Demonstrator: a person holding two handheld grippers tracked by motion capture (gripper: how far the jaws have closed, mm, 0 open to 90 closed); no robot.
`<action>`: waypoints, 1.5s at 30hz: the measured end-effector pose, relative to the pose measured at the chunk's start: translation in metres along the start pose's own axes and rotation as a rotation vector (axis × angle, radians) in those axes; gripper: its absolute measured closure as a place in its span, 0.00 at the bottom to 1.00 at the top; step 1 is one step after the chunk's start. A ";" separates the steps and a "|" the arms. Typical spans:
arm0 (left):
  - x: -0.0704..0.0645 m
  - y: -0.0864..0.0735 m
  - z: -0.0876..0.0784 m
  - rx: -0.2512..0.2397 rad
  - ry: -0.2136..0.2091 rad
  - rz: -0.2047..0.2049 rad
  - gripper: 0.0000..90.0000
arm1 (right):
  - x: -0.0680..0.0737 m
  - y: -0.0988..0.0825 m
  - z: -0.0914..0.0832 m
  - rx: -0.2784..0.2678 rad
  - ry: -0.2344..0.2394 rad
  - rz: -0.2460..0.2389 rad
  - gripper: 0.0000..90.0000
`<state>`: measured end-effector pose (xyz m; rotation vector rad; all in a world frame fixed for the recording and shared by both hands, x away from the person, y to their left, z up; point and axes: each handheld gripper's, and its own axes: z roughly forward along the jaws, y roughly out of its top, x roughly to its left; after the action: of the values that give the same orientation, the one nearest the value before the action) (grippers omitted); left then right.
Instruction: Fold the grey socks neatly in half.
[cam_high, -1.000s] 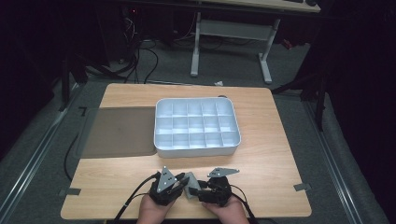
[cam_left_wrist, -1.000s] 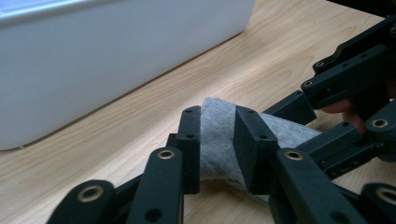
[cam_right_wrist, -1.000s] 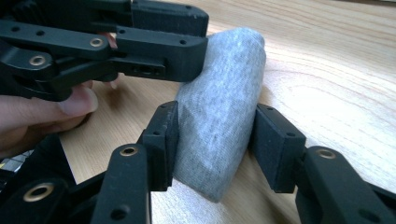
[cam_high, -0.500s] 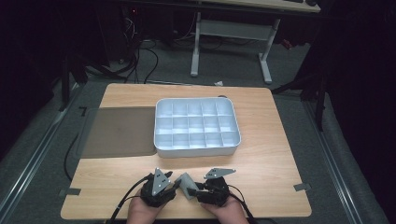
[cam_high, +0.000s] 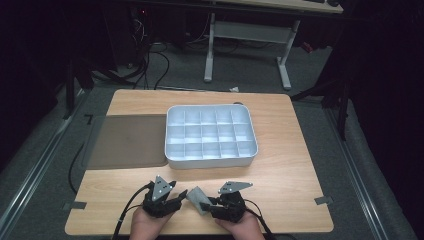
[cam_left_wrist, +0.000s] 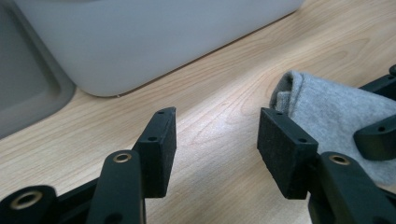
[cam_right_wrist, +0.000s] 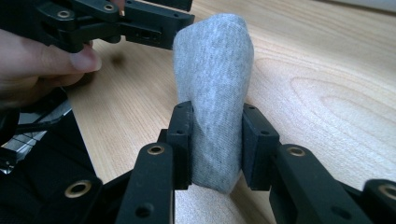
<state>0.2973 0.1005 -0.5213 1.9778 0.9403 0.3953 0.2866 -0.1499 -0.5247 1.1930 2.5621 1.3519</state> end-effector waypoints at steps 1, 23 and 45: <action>0.000 0.000 0.000 -0.003 0.006 0.007 0.53 | 0.000 0.000 -0.002 -0.005 -0.003 -0.006 0.78; -0.005 0.000 0.004 -0.008 -0.014 0.063 0.46 | -0.023 -0.003 -0.036 -0.056 -0.137 0.020 0.78; -0.001 -0.004 -0.001 -0.040 -0.007 0.047 0.49 | -0.042 -0.003 -0.065 0.039 -0.297 -0.028 0.78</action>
<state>0.2946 0.1012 -0.5239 1.9668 0.8771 0.4301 0.2929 -0.2229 -0.4994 1.2513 2.3952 1.0327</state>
